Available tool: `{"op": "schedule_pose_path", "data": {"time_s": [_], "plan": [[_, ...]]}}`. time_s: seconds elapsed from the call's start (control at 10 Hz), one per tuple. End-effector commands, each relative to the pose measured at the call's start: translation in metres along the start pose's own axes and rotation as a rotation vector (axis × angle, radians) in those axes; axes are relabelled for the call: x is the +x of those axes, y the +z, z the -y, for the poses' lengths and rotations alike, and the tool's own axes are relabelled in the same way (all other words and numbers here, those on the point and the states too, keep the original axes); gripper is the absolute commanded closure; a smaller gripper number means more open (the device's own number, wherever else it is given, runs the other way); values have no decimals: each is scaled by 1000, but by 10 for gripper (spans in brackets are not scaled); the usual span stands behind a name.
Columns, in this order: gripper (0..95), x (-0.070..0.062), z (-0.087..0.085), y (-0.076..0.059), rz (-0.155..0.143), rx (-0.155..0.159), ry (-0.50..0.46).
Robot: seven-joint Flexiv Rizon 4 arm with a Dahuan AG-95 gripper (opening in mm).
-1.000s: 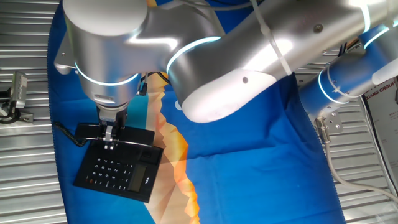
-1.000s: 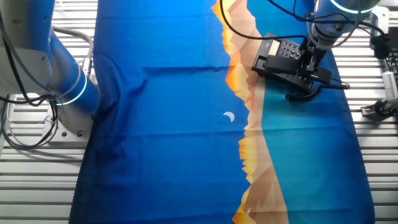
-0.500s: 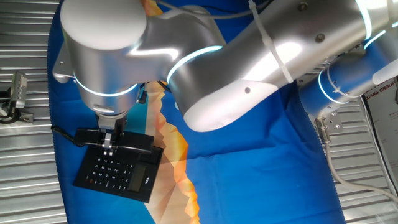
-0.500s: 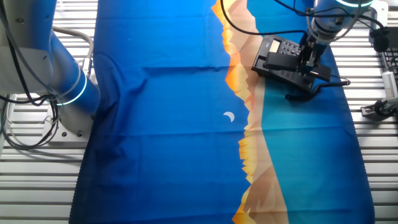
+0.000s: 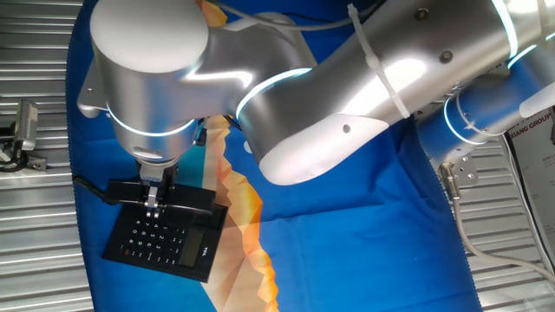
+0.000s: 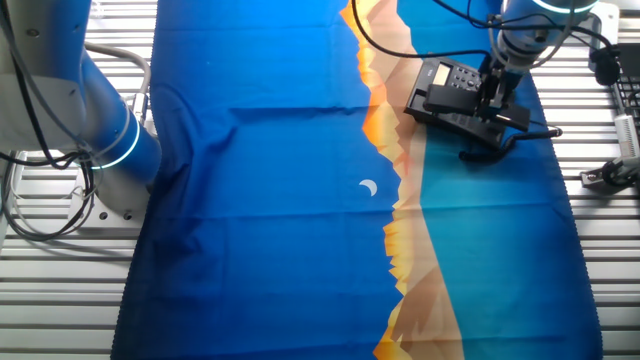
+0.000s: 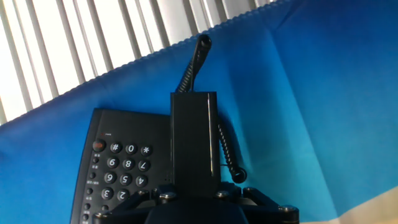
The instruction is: Place the handset of the telephone on the corresponding phone cradle
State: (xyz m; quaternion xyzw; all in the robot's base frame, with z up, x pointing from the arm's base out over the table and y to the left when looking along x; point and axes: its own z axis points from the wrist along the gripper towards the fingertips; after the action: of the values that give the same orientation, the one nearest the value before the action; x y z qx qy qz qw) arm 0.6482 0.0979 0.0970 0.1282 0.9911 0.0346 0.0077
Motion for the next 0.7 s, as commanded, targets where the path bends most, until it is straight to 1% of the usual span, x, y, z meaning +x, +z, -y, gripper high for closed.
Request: {"op": "schedule_pose_path", "data": {"time_s": [0.1,0.3,0.7], "plan": [[950,4,2,3,7,4,1],[950,7,3,5,5,11,1],[950,10,3,6,1,6,1]]}}
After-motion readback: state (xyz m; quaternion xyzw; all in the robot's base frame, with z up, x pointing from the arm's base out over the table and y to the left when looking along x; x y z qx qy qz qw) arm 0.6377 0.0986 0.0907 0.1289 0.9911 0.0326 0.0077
